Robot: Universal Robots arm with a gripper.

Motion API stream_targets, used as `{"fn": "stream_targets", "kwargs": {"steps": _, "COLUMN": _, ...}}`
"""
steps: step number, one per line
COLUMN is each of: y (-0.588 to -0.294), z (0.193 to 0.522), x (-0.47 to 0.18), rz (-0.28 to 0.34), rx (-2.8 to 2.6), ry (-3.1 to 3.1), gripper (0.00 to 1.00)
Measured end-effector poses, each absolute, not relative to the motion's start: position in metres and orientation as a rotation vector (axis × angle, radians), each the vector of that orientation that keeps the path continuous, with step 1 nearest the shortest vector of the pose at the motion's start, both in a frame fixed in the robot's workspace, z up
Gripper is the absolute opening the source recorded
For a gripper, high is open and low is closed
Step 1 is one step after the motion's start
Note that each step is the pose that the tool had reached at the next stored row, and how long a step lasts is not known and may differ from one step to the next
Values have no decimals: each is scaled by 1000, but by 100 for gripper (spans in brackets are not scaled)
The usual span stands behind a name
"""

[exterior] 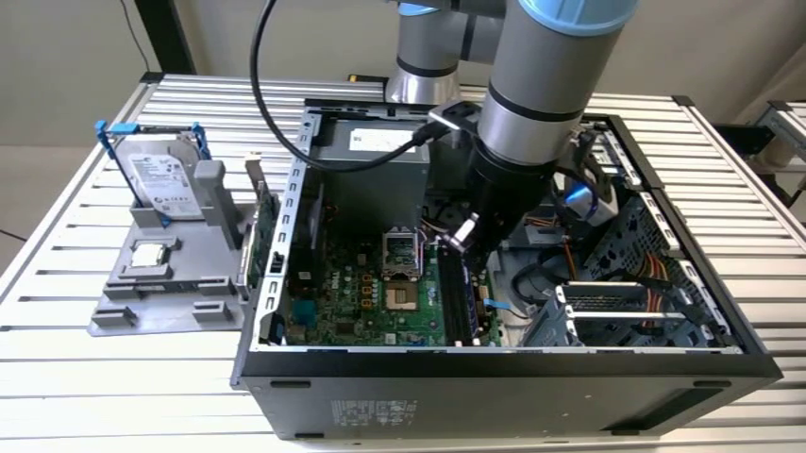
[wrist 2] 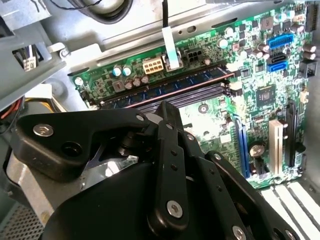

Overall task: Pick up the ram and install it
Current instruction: 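Press down the ram until it locks into place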

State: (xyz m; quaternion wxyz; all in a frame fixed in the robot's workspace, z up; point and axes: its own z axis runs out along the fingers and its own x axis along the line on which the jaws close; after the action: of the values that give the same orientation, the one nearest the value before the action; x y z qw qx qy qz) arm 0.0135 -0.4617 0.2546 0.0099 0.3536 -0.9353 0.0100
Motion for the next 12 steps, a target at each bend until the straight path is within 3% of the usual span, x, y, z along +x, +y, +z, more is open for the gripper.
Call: {"fn": "stream_targets", "kwargs": {"steps": 12, "y": -461, "z": 255, "x": 13, "rz": 32, "rx": 1268, "ry": -2852, "gripper": 0}}
